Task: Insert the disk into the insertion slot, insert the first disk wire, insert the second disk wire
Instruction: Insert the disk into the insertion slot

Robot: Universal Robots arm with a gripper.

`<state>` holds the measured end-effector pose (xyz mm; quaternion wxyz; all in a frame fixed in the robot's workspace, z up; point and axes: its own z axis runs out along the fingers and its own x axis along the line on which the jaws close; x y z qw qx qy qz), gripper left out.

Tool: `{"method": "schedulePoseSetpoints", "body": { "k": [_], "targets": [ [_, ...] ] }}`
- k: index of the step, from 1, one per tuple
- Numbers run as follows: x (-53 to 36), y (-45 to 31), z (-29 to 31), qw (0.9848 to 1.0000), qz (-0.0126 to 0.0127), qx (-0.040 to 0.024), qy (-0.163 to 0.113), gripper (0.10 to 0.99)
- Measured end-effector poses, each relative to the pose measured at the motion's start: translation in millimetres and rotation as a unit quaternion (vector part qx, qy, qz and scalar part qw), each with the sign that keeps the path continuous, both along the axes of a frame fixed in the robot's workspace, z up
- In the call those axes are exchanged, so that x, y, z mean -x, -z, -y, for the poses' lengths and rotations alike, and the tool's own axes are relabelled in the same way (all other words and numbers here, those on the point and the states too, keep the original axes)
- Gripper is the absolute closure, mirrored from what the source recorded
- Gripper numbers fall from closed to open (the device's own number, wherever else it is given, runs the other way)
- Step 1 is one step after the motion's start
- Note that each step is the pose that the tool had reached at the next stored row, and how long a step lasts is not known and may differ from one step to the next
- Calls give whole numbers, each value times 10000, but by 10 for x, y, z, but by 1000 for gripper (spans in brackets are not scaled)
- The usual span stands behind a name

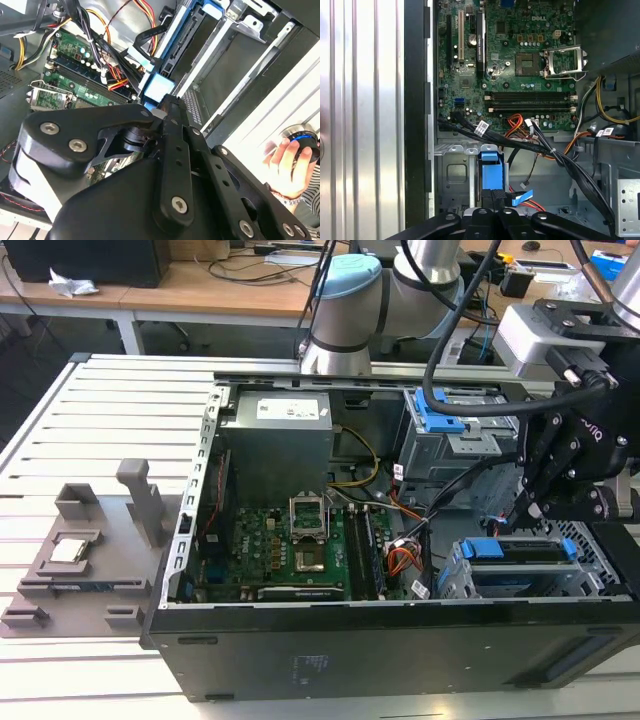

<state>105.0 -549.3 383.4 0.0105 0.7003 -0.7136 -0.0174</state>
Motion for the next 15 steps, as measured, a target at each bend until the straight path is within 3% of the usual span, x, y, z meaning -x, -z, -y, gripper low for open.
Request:
{"method": "schedulePoseSetpoints", "body": {
  "k": [9, 12, 15],
  "targets": [
    [-11, 3, 0, 10000, 0, -2, 0, 980],
    [-77, 1, -1, 10000, -3, 0, 0, 980],
    [-200, 1, -14, 10000, -9, 3, -1, 980]
  ]
}}
